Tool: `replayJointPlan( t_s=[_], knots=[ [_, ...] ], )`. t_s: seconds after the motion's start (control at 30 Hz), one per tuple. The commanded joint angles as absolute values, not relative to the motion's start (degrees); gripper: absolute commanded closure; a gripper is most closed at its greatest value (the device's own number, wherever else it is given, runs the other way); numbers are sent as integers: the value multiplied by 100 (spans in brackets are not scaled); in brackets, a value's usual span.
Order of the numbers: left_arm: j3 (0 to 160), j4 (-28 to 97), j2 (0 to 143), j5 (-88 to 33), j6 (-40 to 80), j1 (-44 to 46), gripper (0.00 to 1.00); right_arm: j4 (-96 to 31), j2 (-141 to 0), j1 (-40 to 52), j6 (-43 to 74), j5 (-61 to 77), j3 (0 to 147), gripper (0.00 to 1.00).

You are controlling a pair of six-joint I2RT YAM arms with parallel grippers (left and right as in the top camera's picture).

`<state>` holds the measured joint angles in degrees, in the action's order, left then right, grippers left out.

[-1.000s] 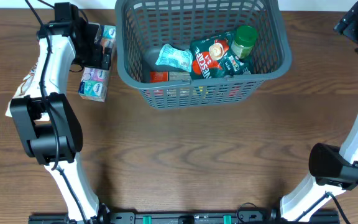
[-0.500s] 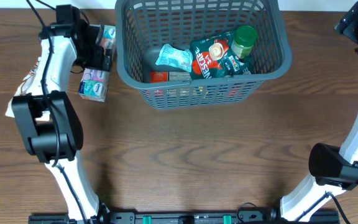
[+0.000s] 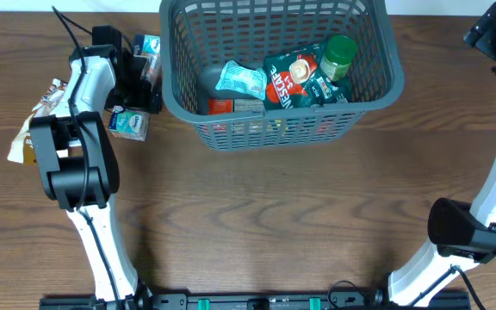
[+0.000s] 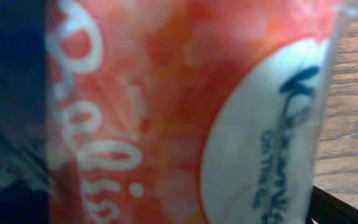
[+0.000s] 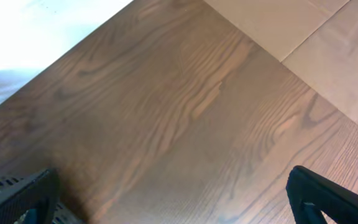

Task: Pack container
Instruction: 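Move the left gripper to the tissue-pack box and grasp it, then lift the tissue-pack box with the left gripper and lay it in the basket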

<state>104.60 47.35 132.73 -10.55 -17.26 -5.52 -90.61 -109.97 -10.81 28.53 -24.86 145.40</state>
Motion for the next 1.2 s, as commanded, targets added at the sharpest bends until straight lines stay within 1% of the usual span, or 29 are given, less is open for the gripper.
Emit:
replayJointPlan(
  t_s=[0.0,0.03,0.07,0.1,0.33,0.5,0.63,0.9,1.1,1.17],
  knots=[
    [10429,4762,13397,-1116,-1621,-565,40,-9067,-10951,-1107,2956,-2521,14564,1],
    [10429,4766,13397,-1118,-1621,-565,64,-9067,-10951,-1107,2956,-2521,14564,1],
    [10429,4768,13397,-1118,-1621,-565,76,-9067,-10951,-1107,2956,-2521,14564,1],
    [10429,4770,13397,-1118,-1619,-565,94,-9067,-10951,-1107,2956,-2521,14564,1],
    [10556,4871,13327,-1116,-1468,-565,94,-9067,-10951,-1107,2956,-2521,14564,1],
    [10685,4757,12755,-1094,-1470,-593,94,-9067,-10951,-1107,2956,-2521,14564,1],
    [10687,4327,11872,-1094,-1389,-633,94,-9067,-10951,-1107,2956,-2521,14564,1],
    [10687,3496,9983,-1149,-657,-644,94,-9067,-10951,-1107,2956,-2521,14564,1],
    [10687,3304,8901,-1938,-657,-401,94,-9067,-10951,-1107,2956,-2521,14564,1],
    [10687,3245,8700,-2329,-862,-250,94,-9067,-10951,-1107,2956,-2521,14564,1]
  ],
)
